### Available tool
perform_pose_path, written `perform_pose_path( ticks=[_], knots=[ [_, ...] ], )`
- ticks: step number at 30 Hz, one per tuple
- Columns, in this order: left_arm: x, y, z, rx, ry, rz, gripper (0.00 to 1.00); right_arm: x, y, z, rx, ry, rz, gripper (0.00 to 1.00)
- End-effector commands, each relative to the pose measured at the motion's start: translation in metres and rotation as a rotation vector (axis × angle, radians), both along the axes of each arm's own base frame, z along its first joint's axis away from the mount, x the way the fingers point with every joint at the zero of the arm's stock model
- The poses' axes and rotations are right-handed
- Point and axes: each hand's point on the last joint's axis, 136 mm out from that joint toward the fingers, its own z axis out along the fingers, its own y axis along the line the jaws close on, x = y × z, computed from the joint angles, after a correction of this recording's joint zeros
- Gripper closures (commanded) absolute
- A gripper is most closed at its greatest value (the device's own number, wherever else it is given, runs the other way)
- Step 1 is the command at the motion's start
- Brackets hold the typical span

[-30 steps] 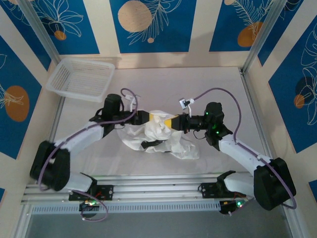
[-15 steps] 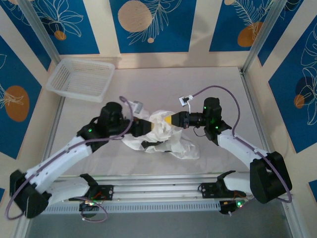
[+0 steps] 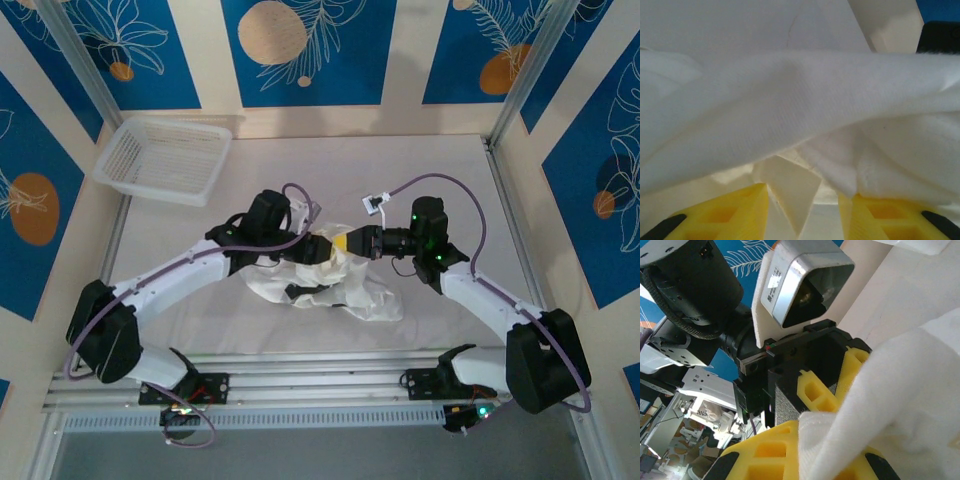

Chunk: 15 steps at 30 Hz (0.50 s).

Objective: Fold the inside-out t-shirt

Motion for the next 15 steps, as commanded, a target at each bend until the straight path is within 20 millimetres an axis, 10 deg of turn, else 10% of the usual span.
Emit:
perform_pose_path(
  ticks=[1, 5, 11, 15],
  knots=[
    [-0.001, -0.004, 0.003, 0.0, -0.017, -0.035, 0.64, -0.002, -0.002, 0.01, 0.009, -0.008, -0.01, 1.0],
    [0.003, 0.001, 0.004, 0.0, -0.022, -0.008, 0.99, 0.003, -0.006, 0.008, -0.004, 0.006, -0.039, 1.0],
    [-0.009, 0.022, 0.08, -0.269, -0.079, -0.009, 1.0, 0.042, -0.049, -0.044, -0.065, 0.248, -0.215, 1.0],
    [-0.018, 0.033, 0.059, -0.259, -0.027, -0.006, 1.0, 0.05, -0.063, -0.052, 0.019, 0.41, -0.16, 0.78]
  ],
)
